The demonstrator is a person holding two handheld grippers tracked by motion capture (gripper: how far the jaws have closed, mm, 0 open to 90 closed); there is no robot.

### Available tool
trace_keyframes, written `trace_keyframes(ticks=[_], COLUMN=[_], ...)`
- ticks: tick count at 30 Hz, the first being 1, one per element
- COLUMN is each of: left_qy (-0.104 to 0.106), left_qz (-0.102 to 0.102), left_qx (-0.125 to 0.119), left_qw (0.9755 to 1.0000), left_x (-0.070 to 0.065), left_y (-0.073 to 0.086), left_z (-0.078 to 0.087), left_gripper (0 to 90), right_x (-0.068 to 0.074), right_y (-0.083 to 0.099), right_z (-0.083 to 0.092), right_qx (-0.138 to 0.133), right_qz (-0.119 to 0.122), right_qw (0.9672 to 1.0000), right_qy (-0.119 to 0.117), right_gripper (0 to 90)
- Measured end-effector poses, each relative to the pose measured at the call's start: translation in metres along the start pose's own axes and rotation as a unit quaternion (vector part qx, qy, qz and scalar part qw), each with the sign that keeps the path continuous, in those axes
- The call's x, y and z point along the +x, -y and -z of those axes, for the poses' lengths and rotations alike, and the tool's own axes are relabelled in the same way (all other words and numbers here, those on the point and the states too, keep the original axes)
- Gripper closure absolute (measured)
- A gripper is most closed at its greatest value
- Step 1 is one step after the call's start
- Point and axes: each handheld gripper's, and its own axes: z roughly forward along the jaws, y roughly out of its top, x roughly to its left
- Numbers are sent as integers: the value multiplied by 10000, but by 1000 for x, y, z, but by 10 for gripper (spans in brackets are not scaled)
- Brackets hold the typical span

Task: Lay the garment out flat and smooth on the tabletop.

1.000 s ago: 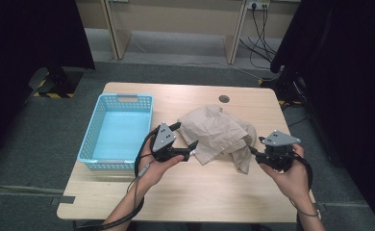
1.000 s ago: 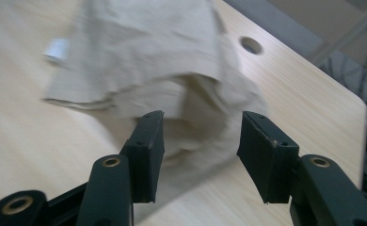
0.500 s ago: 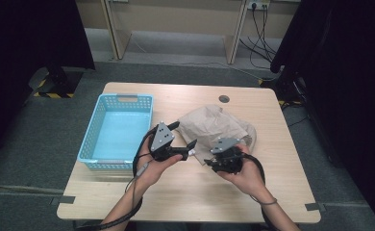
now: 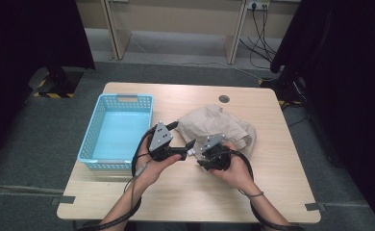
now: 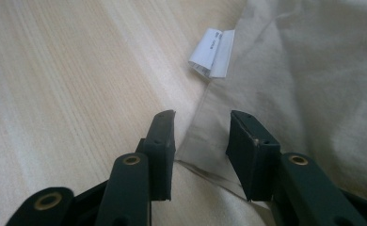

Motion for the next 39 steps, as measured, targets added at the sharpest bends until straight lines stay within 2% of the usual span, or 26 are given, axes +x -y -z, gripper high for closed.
trace_keyframes(ticks=[7, 15, 20, 22, 25, 28, 32, 35, 39], left_qy=[-16, -27, -26, -48, -90, -124, -55, 20, 135], left_qz=[25, 28, 15, 9, 15, 26, -18, -71, -142], left_qx=[-12, -8, 12, 5, -26, -103, -12, 152, 390], left_qw=[10000, 10000, 10000, 10000, 10000, 9999, 10000, 9999, 9990], left_x=[0, 0, 0, 0, 2, 2, 0, -2, -6], left_y=[1, 3, 5, 6, 7, 7, 9, 13, 18], left_z=[1, 1, 1, 2, 4, 4, -1, -7, -17], left_gripper=[157, 157, 157, 158, 161, 170, 170, 169, 169], right_x=[-3, -5, -5, -5, -11, -22, -39, -51, -67], right_y=[3, 3, 1, -1, -7, -16, -27, -33, -39], right_z=[-6, -6, -4, 3, 25, 56, 94, 113, 126], right_qx=[-30, -39, 59, -8, -362, -840, -1477, -1753, -1901], right_qz=[-75, -179, -169, -196, -299, -419, -628, -772, -902], right_qw=[9999, 9996, 9997, 9997, 9989, 9952, 9840, 9753, 9683], right_qy=[-112, -195, -179, -147, -28, 278, 777, 1098, 1346], right_gripper=[687, 852, 876, 877, 877, 878, 878, 878, 878])
